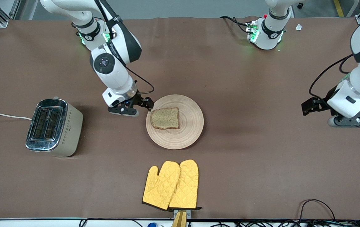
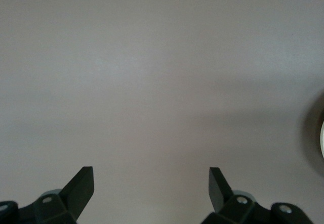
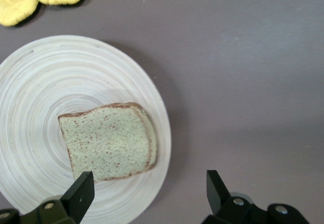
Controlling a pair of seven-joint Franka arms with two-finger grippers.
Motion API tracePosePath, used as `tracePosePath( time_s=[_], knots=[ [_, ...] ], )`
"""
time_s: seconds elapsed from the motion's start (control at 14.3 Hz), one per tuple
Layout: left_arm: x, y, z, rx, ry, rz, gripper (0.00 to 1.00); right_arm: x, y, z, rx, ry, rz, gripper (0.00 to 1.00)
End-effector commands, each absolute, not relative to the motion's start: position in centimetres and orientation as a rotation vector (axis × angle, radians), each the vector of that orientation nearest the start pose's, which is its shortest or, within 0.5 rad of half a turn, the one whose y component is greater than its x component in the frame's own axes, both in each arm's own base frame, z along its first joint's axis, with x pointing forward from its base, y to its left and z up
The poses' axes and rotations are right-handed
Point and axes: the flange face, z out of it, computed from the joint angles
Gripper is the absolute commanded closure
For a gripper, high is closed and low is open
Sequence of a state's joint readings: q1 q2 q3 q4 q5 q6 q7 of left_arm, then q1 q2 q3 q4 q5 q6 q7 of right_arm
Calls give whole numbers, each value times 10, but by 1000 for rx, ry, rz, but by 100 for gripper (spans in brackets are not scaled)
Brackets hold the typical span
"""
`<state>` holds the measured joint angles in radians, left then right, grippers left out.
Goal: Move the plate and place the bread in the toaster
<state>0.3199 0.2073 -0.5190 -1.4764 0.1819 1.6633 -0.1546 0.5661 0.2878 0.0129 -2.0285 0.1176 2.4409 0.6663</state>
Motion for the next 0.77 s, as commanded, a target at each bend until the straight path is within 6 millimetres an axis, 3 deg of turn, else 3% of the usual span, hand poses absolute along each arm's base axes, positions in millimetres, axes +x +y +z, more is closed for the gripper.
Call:
tracePosePath(
  time_s=[0.0, 0.35, 0.7],
  knots=[
    [604, -75, 611, -3032, 95, -96, 0, 498, 355, 284, -3002, 231, -74, 6],
    [568, -71, 641, -3009, 54, -20, 0, 500, 365, 258, -3046, 164, -68, 16],
    [538, -58, 655, -3043, 1, 5, 0, 502, 367, 243, -3061, 162, -46, 28]
  ],
)
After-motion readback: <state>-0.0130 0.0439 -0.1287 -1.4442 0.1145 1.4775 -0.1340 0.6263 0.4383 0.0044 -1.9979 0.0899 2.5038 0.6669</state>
